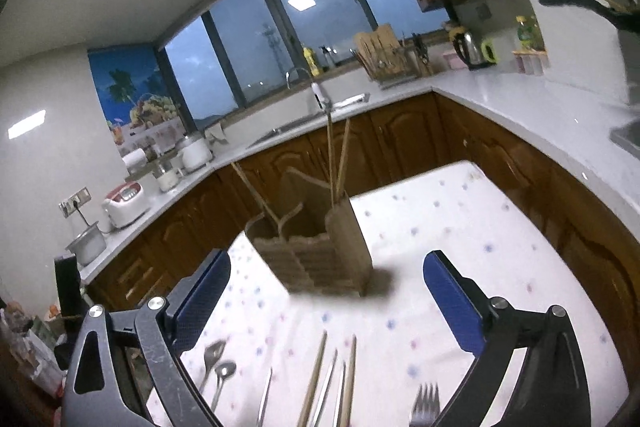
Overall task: Organize utensils
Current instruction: 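Withdraw both tools from the holder back toward the utensils, then grasp a wooden chopstick with the right tool while the left tool grasps a metal chopstick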
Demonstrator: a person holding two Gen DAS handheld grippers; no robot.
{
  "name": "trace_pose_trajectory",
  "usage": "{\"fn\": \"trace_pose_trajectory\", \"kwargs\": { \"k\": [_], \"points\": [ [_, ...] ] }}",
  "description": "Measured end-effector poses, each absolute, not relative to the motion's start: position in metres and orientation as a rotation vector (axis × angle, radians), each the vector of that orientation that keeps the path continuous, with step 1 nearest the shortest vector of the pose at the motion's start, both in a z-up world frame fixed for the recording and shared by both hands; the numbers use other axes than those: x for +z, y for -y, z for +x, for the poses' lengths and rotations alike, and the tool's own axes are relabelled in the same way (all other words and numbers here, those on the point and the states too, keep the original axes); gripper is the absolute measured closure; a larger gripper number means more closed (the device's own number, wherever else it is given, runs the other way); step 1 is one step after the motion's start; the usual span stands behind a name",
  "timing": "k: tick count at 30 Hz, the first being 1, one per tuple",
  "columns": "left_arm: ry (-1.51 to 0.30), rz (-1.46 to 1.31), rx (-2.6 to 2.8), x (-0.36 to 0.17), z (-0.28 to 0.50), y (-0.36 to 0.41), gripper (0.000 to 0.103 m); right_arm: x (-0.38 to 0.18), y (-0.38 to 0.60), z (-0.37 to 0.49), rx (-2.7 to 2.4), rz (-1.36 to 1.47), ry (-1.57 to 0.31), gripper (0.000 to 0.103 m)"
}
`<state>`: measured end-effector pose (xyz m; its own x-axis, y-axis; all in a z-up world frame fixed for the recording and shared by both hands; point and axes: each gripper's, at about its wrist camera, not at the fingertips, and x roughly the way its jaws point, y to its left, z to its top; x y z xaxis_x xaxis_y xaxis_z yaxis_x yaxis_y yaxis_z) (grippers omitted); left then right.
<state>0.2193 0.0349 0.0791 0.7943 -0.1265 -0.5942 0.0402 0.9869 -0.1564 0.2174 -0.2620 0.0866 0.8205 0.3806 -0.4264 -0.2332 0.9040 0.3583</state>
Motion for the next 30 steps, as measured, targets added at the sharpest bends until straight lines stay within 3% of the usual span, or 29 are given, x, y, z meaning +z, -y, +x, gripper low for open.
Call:
{"fn": "trace_pose_trajectory", "kwargs": {
  "k": [19,30],
  "points": [
    [-0.825,-0.074,-0.125,0.044,0.183,-0.008,0.008,0.012,0.256,0.180,0.275,0.243,-0.741,0.001],
    [-0.878,-0.022,-0.168,0.019,0.205,0.015,0.011,0.003,0.246,0.190,0.281,0.182,-0.755,0.002]
  ]
}}
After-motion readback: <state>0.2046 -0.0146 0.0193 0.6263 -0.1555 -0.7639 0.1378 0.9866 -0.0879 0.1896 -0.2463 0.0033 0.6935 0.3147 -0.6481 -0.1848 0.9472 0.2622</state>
